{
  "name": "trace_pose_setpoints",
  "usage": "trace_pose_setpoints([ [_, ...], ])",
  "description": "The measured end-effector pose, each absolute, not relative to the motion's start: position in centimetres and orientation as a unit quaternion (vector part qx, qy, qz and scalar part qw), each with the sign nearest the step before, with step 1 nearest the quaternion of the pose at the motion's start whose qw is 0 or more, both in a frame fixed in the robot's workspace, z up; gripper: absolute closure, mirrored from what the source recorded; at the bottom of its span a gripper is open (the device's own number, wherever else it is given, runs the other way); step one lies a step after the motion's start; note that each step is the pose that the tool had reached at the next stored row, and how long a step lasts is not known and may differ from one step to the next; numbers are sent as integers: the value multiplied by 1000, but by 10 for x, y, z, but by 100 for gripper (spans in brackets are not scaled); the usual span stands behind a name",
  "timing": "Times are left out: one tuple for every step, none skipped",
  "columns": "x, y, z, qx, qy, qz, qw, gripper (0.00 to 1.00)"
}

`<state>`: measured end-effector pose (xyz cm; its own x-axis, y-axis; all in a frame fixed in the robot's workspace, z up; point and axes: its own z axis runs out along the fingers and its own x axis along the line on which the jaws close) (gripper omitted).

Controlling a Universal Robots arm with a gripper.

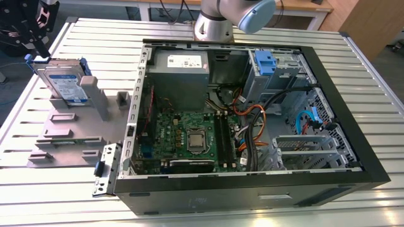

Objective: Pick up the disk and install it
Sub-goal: 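Pick up the disk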

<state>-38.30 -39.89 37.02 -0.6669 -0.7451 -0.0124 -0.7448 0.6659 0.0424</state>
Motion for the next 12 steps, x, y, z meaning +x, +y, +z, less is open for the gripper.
trace_pose_setpoints([
  [-383,-399,370,408,-913,-22,3,89],
  [-383,-399,370,409,-912,-22,3,89],
  [-383,-399,370,409,-912,-22,3,89],
  [-383,-399,370,410,-912,-22,3,89],
  [-383,-399,370,410,-912,-22,3,89],
  [-383,-399,370,410,-912,-22,3,89],
  [-383,-399,370,411,-912,-22,3,89],
  [-383,-399,370,411,-911,-22,3,89],
  [-383,-399,370,411,-911,-22,3,89],
  [-383,-399,370,411,-911,-22,3,89],
  [-383,-399,370,412,-911,-22,3,89],
  [-383,-399,370,412,-911,-22,3,89],
])
